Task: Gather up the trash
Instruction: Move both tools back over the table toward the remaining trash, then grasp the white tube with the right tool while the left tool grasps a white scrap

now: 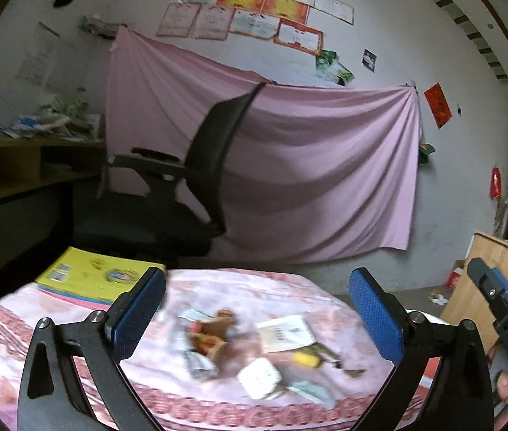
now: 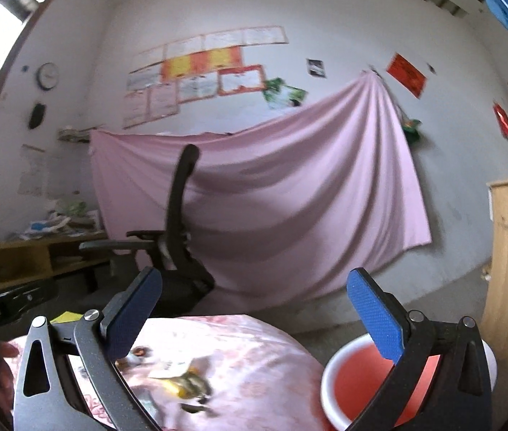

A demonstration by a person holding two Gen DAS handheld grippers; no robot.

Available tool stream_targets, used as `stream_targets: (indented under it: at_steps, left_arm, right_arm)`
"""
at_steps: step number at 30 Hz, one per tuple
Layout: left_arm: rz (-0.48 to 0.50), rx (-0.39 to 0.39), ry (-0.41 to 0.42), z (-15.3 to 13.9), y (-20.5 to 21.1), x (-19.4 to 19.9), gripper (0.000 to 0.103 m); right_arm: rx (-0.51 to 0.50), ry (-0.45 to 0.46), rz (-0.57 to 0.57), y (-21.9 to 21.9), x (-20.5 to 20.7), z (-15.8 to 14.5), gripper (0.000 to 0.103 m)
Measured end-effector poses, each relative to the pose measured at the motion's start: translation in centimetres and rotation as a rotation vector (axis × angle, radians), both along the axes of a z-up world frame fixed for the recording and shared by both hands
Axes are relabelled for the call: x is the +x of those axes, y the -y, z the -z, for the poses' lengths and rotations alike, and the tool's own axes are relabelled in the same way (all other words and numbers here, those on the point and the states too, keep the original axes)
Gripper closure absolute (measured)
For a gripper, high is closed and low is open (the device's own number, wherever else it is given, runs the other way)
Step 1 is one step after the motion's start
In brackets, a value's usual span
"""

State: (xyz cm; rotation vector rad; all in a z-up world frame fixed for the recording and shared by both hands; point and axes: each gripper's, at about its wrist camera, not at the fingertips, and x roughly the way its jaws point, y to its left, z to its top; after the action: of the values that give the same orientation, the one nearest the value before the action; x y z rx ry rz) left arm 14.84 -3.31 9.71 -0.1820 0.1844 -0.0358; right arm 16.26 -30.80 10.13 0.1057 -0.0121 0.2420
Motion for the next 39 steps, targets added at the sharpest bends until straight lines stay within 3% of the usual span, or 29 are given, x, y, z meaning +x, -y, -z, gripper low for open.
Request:
stream_targets:
  at_steps: [7, 13, 17, 20, 26, 34, 39]
  left_arm:
    - [-0.032, 0.087, 0.003, 1.4, -2.1, -1.1, 0.003]
    - [-0.012, 0.107, -0.083, 3.8, -3.0, -0.4, 0.003]
    - [0.01, 0.107, -0.153, 5.0, -3.3, 0.7, 0.003]
    - [0.025, 0.087, -0.197, 5.5, -3.7, 1.5, 0.005]
    - [0.07, 0.066, -0.346, 7.1, -4.0, 3.9, 0.029]
    - [0.124, 0.018, -0.503, 9.0, -4.2, 6.5, 0.067]
    - [0.15, -0.006, -0.542, 9.6, -4.1, 7.3, 0.071]
  right_arm:
    - [-0.096, -0.031, -0.068, -3.5, 0.4, 0.6, 0.0]
    - [-0.201, -0.179, -0.114, -6.0, 2.1, 1.9, 0.0]
    - [-0.214, -0.254, -0.15, -6.3, 2.9, 2.6, 0.0]
    - [-0.22, -0.306, -0.189, -6.7, 3.4, 2.9, 0.007]
    - [-0.277, -0.437, -0.278, -8.0, 4.3, 4.1, 0.021]
    - [-0.334, -0.605, -0.425, -10.3, 5.0, 6.1, 0.053]
    - [-0.364, -0.69, -0.454, -11.2, 5.6, 7.2, 0.062]
